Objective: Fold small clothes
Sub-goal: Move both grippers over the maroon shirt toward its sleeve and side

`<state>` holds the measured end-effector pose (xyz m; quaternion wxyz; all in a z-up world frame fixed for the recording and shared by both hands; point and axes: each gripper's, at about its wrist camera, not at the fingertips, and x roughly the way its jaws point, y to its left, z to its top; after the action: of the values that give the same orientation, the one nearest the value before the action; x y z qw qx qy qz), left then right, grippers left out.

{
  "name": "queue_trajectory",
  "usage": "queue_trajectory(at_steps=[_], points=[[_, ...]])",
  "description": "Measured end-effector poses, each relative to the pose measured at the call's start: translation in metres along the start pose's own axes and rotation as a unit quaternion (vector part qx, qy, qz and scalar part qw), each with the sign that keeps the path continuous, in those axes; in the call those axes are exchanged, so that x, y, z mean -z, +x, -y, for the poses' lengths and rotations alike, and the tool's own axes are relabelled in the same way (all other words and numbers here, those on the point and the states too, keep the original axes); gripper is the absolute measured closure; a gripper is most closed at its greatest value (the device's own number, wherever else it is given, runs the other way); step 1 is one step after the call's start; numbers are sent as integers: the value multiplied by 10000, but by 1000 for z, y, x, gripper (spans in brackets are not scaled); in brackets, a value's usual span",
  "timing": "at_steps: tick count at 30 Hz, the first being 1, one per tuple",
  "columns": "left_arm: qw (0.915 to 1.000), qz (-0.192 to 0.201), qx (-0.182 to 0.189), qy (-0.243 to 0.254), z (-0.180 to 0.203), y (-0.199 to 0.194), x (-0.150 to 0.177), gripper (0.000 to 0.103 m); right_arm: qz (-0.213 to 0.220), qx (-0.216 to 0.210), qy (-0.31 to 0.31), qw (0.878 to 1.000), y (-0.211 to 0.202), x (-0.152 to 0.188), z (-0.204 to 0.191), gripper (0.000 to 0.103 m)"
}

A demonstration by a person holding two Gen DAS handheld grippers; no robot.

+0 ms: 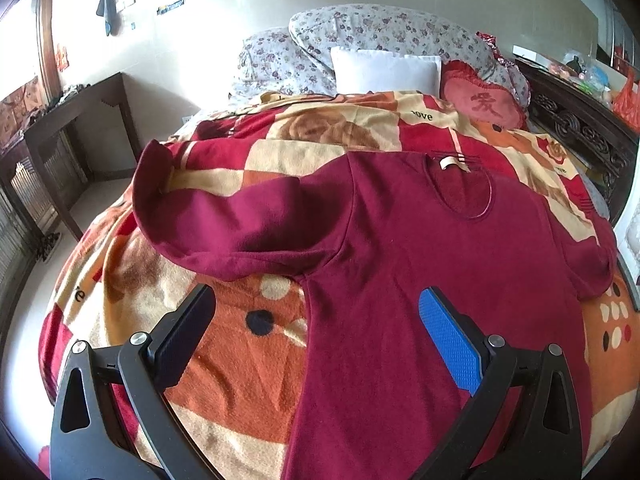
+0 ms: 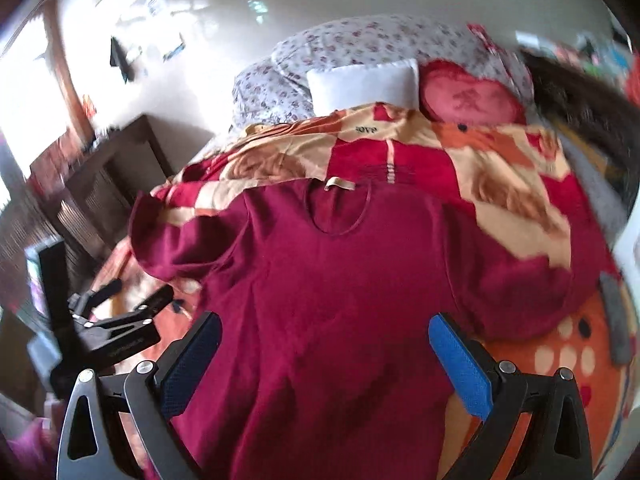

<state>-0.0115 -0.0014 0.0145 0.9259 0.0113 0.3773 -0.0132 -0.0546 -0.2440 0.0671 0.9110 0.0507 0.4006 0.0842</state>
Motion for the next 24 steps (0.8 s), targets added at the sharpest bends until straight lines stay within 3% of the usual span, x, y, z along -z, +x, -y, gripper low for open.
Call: queue_trajectory(at_steps=[11,24], points=[[9999,-125,44,11,2,12,2,1,16,259,-245,9994,39,4,-23,1],[9984,-305,398,277,29,17,5,1,-94,421,202,9989,43,16,4,1]])
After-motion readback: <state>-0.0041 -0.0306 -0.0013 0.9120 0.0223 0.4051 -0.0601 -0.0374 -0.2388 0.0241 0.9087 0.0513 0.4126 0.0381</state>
